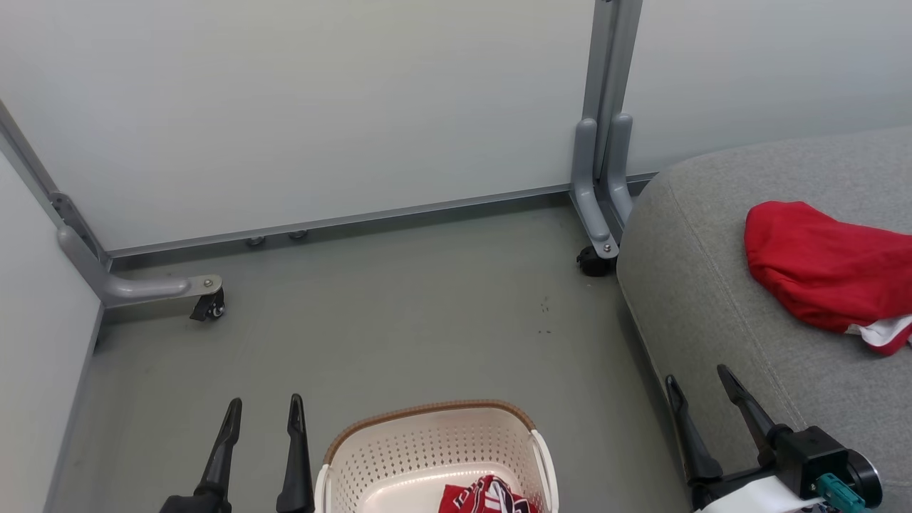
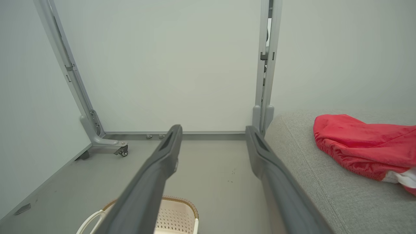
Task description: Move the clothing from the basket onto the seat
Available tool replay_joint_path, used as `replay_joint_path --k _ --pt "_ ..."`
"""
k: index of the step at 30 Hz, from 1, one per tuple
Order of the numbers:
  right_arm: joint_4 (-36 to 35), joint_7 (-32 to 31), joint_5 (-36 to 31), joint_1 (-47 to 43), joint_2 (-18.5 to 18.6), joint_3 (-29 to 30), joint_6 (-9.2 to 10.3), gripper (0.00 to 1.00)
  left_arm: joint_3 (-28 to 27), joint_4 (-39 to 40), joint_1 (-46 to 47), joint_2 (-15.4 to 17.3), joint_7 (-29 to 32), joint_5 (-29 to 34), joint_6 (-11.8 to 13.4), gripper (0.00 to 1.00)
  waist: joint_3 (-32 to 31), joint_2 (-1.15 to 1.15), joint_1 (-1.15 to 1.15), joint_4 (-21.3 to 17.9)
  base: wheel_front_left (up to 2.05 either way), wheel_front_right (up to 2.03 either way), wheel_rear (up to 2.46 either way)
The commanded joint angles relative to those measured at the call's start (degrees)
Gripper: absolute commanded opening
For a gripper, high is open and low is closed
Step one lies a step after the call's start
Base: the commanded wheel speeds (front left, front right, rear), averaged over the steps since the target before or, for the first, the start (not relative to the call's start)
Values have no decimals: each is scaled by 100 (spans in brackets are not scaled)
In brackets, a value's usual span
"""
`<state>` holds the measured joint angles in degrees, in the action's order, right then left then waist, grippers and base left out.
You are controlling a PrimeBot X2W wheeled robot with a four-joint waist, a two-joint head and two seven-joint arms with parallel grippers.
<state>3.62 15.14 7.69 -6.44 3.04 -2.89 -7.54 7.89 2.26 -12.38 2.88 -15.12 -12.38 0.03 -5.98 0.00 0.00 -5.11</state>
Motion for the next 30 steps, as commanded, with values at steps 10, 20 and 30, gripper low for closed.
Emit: replay_joint_path --k 10,20,30 --pt "-11 1 38 -49 42 27 10 100 147 -167 210 3 -4 144 -152 100 282 0 0 64 0 0 0" --pt "-208 1 39 458 73 155 10 100 629 -925 1162 5 -4 290 -473 100 1462 0 0 181 0 0 0" --pt "-519 1 -79 1360 63 465 10 100 1472 -2721 3010 10 -4 419 -704 100 3182 0 0 193 0 0 0"
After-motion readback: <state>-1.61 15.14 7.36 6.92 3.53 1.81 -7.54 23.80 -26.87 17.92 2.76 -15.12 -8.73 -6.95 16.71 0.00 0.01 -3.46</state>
